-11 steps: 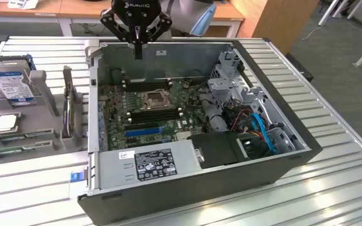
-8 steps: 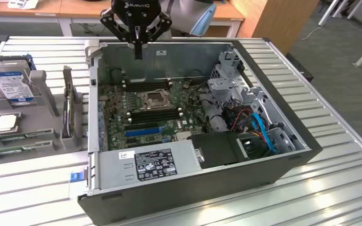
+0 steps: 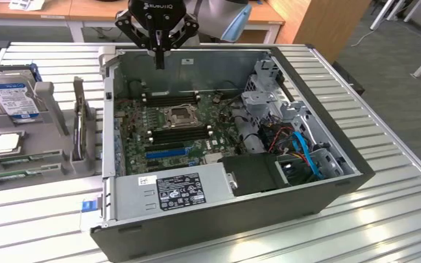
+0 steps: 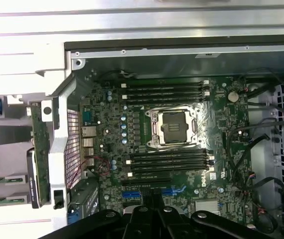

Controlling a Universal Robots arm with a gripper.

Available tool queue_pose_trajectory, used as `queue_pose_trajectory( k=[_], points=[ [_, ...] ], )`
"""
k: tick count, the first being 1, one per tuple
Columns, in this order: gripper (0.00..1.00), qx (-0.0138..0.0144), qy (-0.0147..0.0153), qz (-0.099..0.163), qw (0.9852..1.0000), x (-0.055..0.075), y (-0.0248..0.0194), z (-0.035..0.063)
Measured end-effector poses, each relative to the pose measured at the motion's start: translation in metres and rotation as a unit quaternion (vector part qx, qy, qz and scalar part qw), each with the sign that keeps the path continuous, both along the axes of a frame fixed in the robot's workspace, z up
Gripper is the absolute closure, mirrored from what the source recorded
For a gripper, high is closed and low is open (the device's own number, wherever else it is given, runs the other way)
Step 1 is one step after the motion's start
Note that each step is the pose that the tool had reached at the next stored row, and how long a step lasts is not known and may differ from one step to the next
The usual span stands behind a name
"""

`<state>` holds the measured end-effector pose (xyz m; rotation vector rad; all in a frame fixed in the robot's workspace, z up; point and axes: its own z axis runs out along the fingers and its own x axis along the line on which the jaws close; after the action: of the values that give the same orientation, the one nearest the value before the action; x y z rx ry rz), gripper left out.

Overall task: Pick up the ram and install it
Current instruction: 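Reach for the ram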

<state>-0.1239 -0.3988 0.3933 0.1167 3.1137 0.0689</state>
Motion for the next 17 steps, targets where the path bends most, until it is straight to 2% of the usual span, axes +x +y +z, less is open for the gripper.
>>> queue_pose_trajectory(
  k=[17],
  points=[
    [0.90,0.0000,0.0000,0.000,1.0000,-0.012,0.0000,0.0000]
  ],
)
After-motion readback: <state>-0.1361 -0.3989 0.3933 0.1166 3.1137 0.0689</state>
